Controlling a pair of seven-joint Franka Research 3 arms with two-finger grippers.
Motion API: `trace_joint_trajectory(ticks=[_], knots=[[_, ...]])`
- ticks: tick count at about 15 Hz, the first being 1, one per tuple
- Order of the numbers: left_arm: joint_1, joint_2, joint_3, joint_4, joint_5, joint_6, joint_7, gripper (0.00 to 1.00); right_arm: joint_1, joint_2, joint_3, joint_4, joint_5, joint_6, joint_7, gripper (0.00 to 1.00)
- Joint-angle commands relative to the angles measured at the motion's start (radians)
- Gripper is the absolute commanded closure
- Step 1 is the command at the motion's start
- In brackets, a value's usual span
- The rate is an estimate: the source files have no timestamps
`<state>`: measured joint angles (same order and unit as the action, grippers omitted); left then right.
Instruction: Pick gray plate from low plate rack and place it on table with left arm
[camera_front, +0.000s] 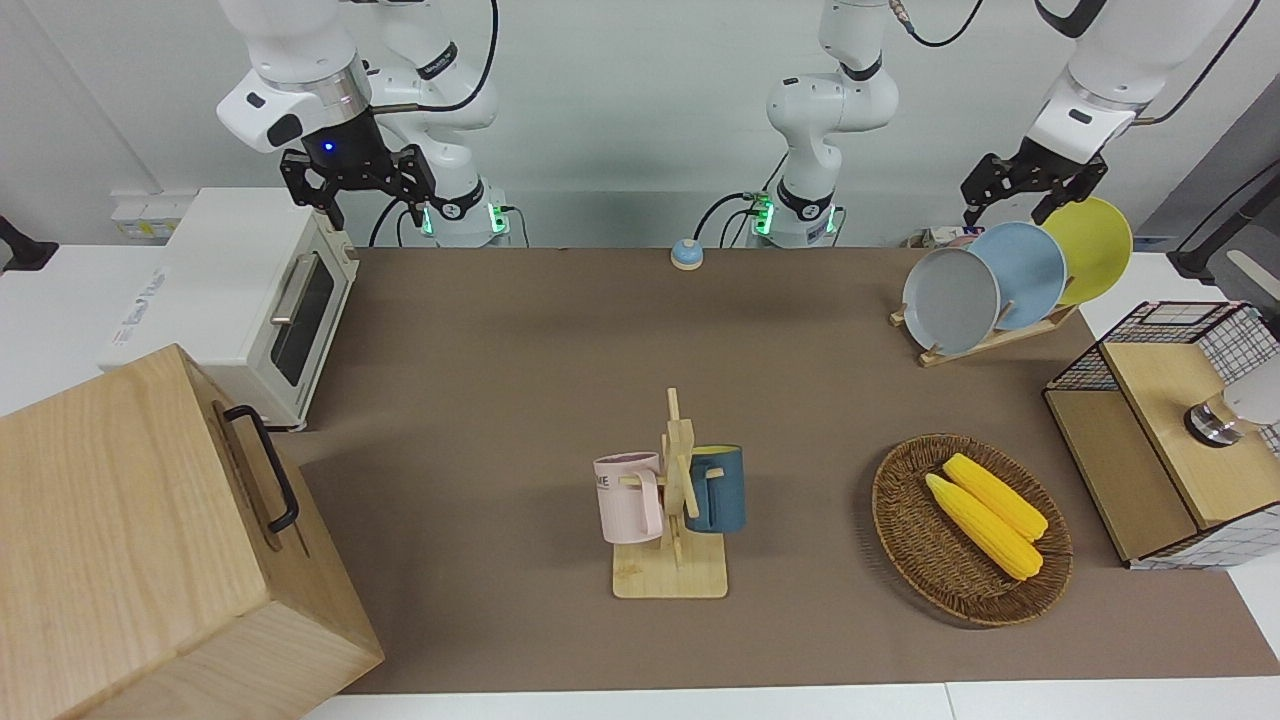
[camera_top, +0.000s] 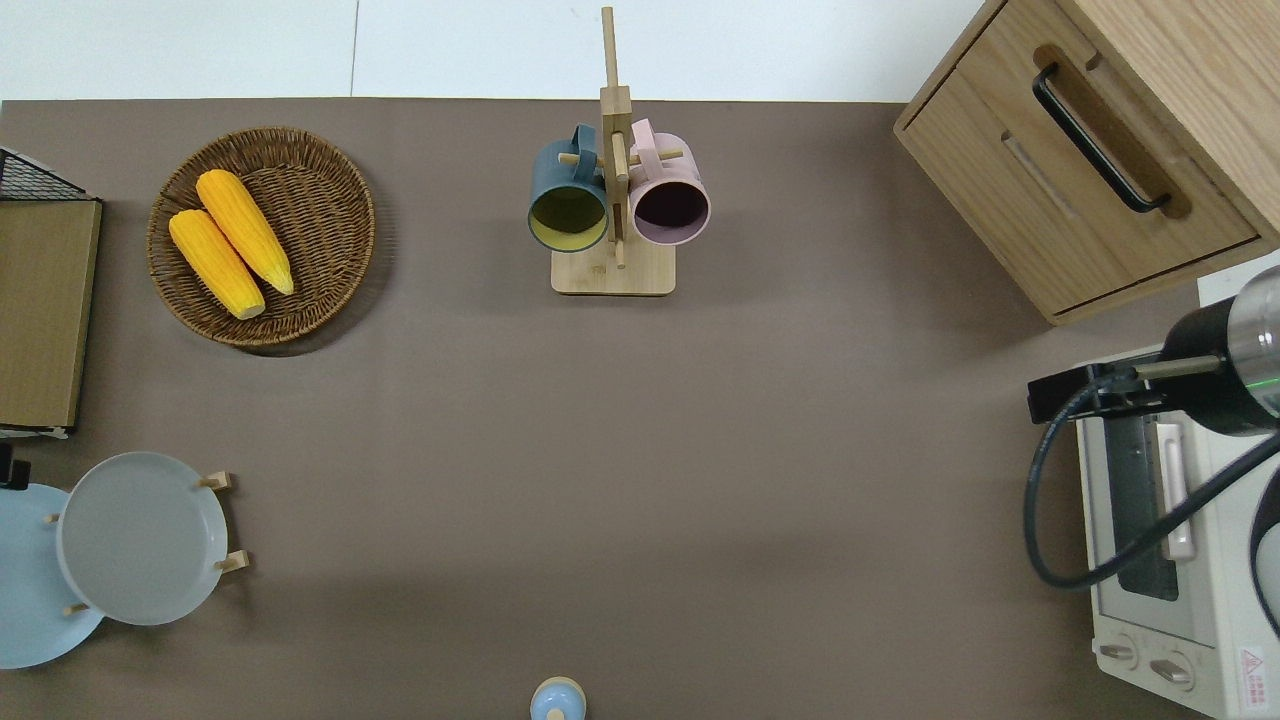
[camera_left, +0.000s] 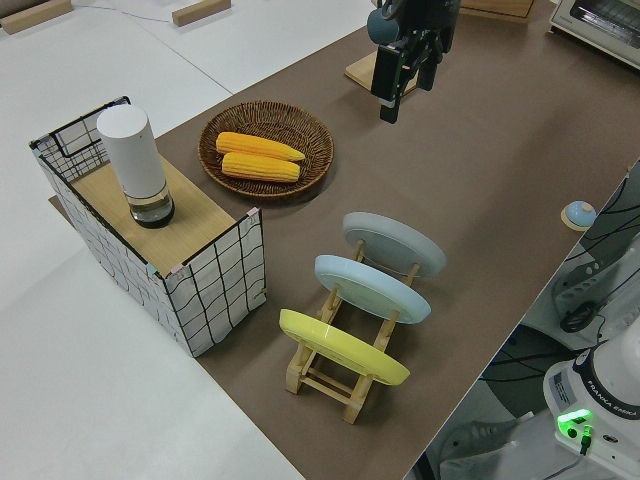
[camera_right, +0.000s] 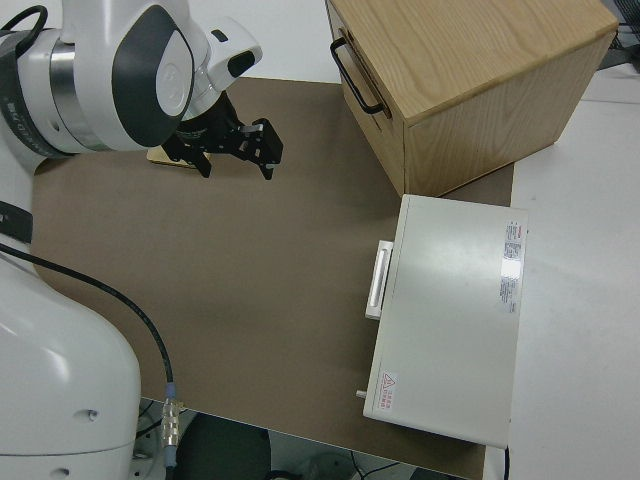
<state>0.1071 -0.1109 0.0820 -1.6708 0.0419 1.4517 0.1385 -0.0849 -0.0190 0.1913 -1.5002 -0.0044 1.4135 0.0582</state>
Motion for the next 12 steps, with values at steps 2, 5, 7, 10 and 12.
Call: trace_joint_trajectory(ticks=[2,5,7,10,12], knots=[[0.011,-0.035,-0.007,-0.113,0.035,0.056,0.016,0.0,-0.007,-0.002,0.005,0.006,0.007,-0.014,0.0,0.011],[0.014,-0.096,-0.005,-0.246,0.036,0.143,0.016,0.0,-0.007,-0.002,0.007,0.006,0.007,-0.014,0.0,0.013],[0.026,-0.162,-0.005,-0.361,0.038,0.226,0.016,0.0,-0.007,-0.002,0.007,0.006,0.007,-0.014,0.0,0.013],[0.045,-0.208,-0.005,-0.469,0.039,0.297,0.018,0.0,-0.007,-0.002,0.007,0.006,0.007,-0.014,0.0,0.011],[0.058,-0.21,-0.005,-0.486,0.059,0.312,0.018,0.0,-0.007,-0.002,0.007,0.006,0.007,-0.013,0.0,0.013]])
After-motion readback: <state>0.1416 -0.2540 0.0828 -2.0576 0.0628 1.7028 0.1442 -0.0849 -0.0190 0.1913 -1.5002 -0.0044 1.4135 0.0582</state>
